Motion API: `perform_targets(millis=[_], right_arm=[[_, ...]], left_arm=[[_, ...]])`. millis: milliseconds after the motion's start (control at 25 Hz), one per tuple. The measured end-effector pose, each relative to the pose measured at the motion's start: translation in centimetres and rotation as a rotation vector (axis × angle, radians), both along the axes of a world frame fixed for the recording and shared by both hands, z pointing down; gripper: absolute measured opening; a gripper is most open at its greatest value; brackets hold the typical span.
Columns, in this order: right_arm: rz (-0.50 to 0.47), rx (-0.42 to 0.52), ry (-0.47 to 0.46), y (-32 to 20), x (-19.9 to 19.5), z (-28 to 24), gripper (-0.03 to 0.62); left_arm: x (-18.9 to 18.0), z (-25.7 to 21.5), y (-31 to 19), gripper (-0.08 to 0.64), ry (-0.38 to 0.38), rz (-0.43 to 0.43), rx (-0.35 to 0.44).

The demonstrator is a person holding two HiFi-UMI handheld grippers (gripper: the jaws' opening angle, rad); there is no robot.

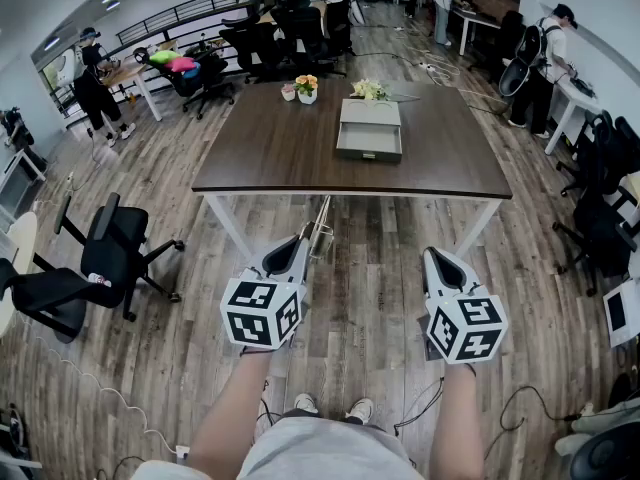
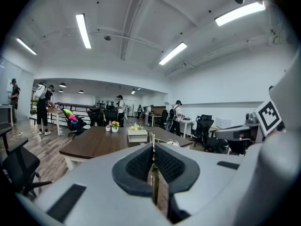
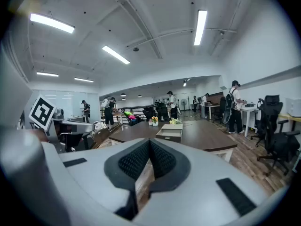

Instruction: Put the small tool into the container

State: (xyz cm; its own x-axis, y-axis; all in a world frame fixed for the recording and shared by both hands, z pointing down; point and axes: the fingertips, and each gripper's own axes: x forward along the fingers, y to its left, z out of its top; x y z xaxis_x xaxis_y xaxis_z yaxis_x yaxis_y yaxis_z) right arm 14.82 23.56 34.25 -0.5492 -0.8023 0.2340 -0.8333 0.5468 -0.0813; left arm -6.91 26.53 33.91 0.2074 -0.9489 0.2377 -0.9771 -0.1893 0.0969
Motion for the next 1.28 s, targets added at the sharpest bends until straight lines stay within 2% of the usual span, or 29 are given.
perform_targets(millis=[400,920,1280], right_arm=[[-0.018,0.008,0.014,-0.1,2.2,-0.2,0.003],[-0.029,-0.002,-0.002,-0.7,4.0,0.6,0.004],[-0.038,-0.014,0.017,-3.4,2.8,1.8,0.004]], left_arm=[[2.4,-0.5,0.7,0.012,-0.072,-0.023,0.005],[4.2,-0.2,0.7,0.012,-0.066,-0.045,-0.004],[3.4,1.0,-2.6,0.012,-0.053,-0.033,-0.016]])
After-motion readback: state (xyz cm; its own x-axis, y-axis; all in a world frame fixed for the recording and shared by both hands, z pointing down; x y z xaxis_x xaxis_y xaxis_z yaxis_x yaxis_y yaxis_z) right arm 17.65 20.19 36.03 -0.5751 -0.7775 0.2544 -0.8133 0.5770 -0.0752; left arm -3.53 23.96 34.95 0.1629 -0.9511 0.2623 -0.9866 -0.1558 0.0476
